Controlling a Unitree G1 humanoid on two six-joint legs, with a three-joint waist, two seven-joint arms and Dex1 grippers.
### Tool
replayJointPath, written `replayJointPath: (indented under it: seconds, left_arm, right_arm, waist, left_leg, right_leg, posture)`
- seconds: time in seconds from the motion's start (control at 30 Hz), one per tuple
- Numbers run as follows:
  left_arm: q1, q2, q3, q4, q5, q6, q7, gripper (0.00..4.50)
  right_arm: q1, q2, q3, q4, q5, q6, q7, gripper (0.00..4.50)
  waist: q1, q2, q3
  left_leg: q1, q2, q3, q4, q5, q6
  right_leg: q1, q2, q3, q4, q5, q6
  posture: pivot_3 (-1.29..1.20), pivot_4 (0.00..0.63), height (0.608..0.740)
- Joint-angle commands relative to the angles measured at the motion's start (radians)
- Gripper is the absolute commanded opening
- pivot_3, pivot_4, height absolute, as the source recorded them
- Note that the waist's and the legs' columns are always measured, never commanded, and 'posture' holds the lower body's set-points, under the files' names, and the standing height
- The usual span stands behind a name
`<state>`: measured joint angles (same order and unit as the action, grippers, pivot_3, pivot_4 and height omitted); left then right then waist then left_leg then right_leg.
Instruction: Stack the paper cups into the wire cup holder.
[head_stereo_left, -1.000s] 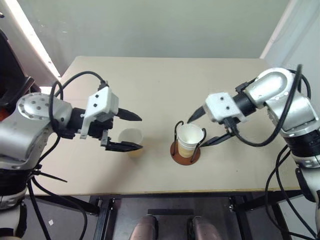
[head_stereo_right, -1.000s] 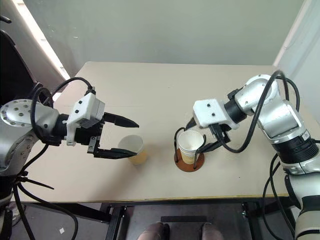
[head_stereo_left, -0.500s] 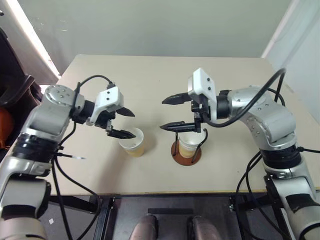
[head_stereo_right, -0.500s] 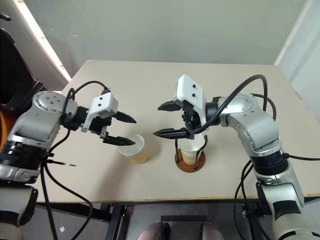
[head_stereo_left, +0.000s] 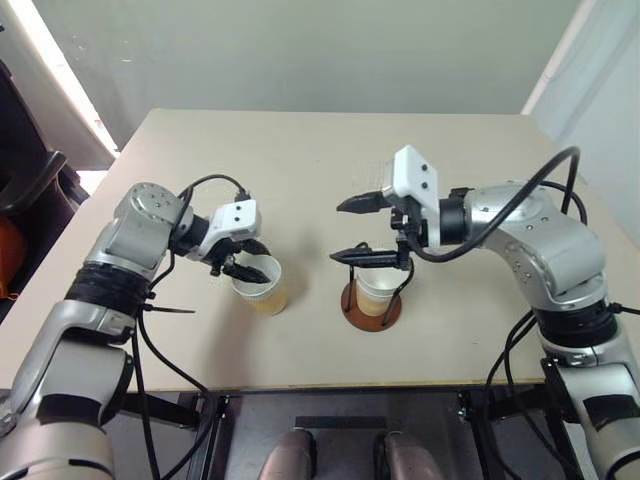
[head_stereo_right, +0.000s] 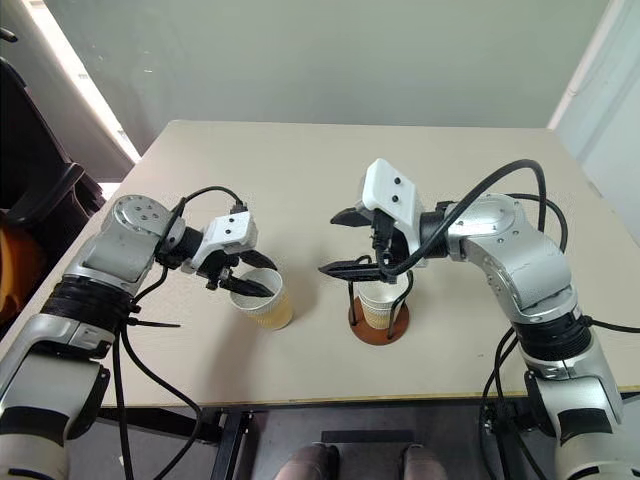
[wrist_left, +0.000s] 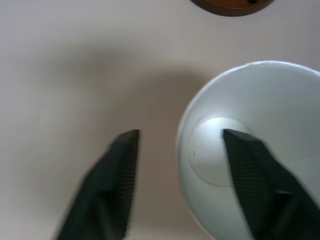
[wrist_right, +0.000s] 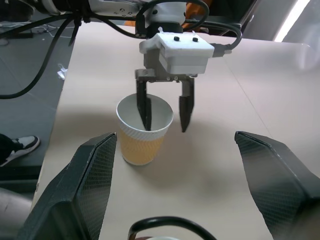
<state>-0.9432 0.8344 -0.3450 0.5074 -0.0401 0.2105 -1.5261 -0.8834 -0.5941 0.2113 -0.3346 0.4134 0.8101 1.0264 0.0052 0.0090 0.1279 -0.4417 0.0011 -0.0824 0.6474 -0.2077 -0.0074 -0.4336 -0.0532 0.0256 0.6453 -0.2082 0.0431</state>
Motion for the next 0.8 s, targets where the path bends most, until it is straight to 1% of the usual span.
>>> replayJointPath:
  seconds: [0.03, 0.17, 0.2, 0.27, 0.33, 0.4, 0.47, 0.53, 0.63, 0.67, 0.73, 0.8]
  left_arm:
    - [-0.028, 0.015, 0.040, -0.046, -0.013, -0.003, -0.034, 1.38]
    - [-0.025, 0.036, 0.051, -0.119, -0.063, 0.012, -0.082, 0.01]
    - [-0.023, 0.050, 0.044, -0.151, -0.098, 0.027, -0.086, 0.01]
    - [-0.067, 0.073, 0.045, -0.229, -0.210, 0.057, -0.088, 0.01]
    - [-0.119, 0.072, 0.053, -0.266, -0.260, 0.055, -0.088, 0.01]
    - [-0.187, 0.058, 0.047, -0.307, -0.364, 0.084, -0.088, 0.01]
    - [-0.261, 0.036, 0.032, -0.325, -0.457, 0.100, -0.088, 0.01]
    - [-0.341, -0.001, -0.002, -0.296, -0.522, 0.073, -0.088, 0.01]
    - [-0.442, -0.059, -0.098, -0.224, -0.560, 0.000, -0.088, 0.01]
    - [-0.466, -0.076, -0.132, -0.200, -0.558, -0.031, -0.088, 0.01]
    - [-0.508, -0.107, -0.201, -0.150, -0.534, -0.104, -0.088, 0.01]
    - [-0.543, -0.133, -0.256, -0.099, -0.513, -0.169, -0.088, 0.01]
  right_arm:
    - [0.008, -0.030, -0.042, -0.072, 0.056, 0.023, 0.015, 3.92]
    - [0.050, -0.112, -0.082, -0.088, 0.095, 0.027, 0.054, 3.92]
    - [0.058, -0.134, -0.098, -0.089, 0.108, 0.032, 0.062, 3.92]
    - [0.087, -0.217, -0.194, -0.082, 0.166, 0.056, 0.105, 3.92]
    - [0.114, -0.279, -0.276, -0.078, 0.217, 0.072, 0.129, 3.92]
    - [0.151, -0.332, -0.353, -0.068, 0.251, 0.067, 0.147, 3.92]
    - [0.190, -0.379, -0.414, -0.059, 0.274, 0.055, 0.167, 3.92]
    - [0.226, -0.425, -0.456, -0.053, 0.281, 0.043, 0.186, 3.92]
    - [0.275, -0.476, -0.493, -0.065, 0.298, 0.035, 0.207, 3.92]
    - [0.293, -0.494, -0.497, -0.071, 0.294, 0.033, 0.209, 3.92]
    - [0.333, -0.543, -0.499, -0.073, 0.264, 0.030, 0.204, 3.92]
    - [0.361, -0.583, -0.511, -0.062, 0.239, 0.019, 0.194, 3.92]
  waist:
    - [0.000, 0.000, 0.000]
    - [0.003, -0.001, 0.000]
    - [0.003, -0.001, 0.000]
    - [0.005, -0.001, 0.000]
    - [0.014, -0.001, 0.000]
    - [0.022, -0.001, -0.001]
    - [0.023, -0.002, -0.001]
    - [0.022, -0.002, -0.001]
    - [0.020, -0.001, -0.001]
    - [0.020, -0.001, -0.001]
    - [0.019, -0.001, -0.001]
    - [0.017, 0.000, 0.000]
  left_leg:
    - [0.000, 0.000, 0.000, 0.000, 0.000, 0.000]
    - [-0.001, 0.000, 0.000, 0.001, 0.000, 0.000]
    - [-0.002, 0.000, 0.000, 0.001, 0.000, 0.000]
    - [-0.003, 0.000, 0.000, 0.002, 0.001, -0.001]
    - [-0.006, 0.000, 0.001, 0.002, 0.002, -0.003]
    - [-0.010, 0.000, 0.000, 0.003, 0.005, -0.005]
    - [-0.010, -0.001, 0.001, 0.004, 0.005, -0.005]
    - [-0.010, -0.001, 0.003, 0.004, 0.005, -0.005]
    - [-0.010, -0.001, 0.004, 0.005, 0.005, -0.004]
    - [-0.010, -0.001, 0.004, 0.005, 0.005, -0.003]
    - [-0.009, -0.001, 0.004, 0.006, 0.001, 0.005]
    - [-0.010, 0.000, 0.004, 0.008, 0.001, 0.005]
  right_leg:
    - [0.000, 0.000, 0.000, 0.000, 0.000, 0.000]
    - [0.000, 0.000, 0.000, -0.001, 0.000, 0.000]
    - [0.000, 0.000, 0.000, -0.001, 0.000, 0.000]
    - [-0.001, 0.000, 0.000, -0.001, 0.000, 0.001]
    - [-0.001, 0.000, 0.000, -0.001, 0.001, 0.002]
    - [-0.004, 0.000, 0.000, -0.001, 0.001, 0.002]
    - [-0.004, -0.001, 0.000, -0.002, 0.002, 0.004]
    - [-0.003, -0.001, 0.001, -0.002, 0.003, 0.006]
    - [-0.003, -0.002, 0.002, -0.002, 0.005, 0.011]
    - [-0.003, -0.002, 0.002, -0.002, 0.006, 0.012]
    - [-0.002, -0.002, 0.002, -0.002, 0.006, 0.013]
    - [-0.002, -0.002, 0.002, -0.001, 0.007, 0.015]
  posture:
    - [0.00, 0.150, 0.740]
    - [0.00, 0.150, 0.740]
    - [0.00, 0.150, 0.740]
    - [0.00, 0.150, 0.740]
    - [0.00, 0.150, 0.740]
    - [0.00, 0.150, 0.740]
    - [0.00, 0.150, 0.740]
    - [0.00, 0.150, 0.740]
    - [0.00, 0.150, 0.740]
    - [0.00, 0.150, 0.740]
    - [0.00, 0.150, 0.740]
    - [0.00, 0.150, 0.740]
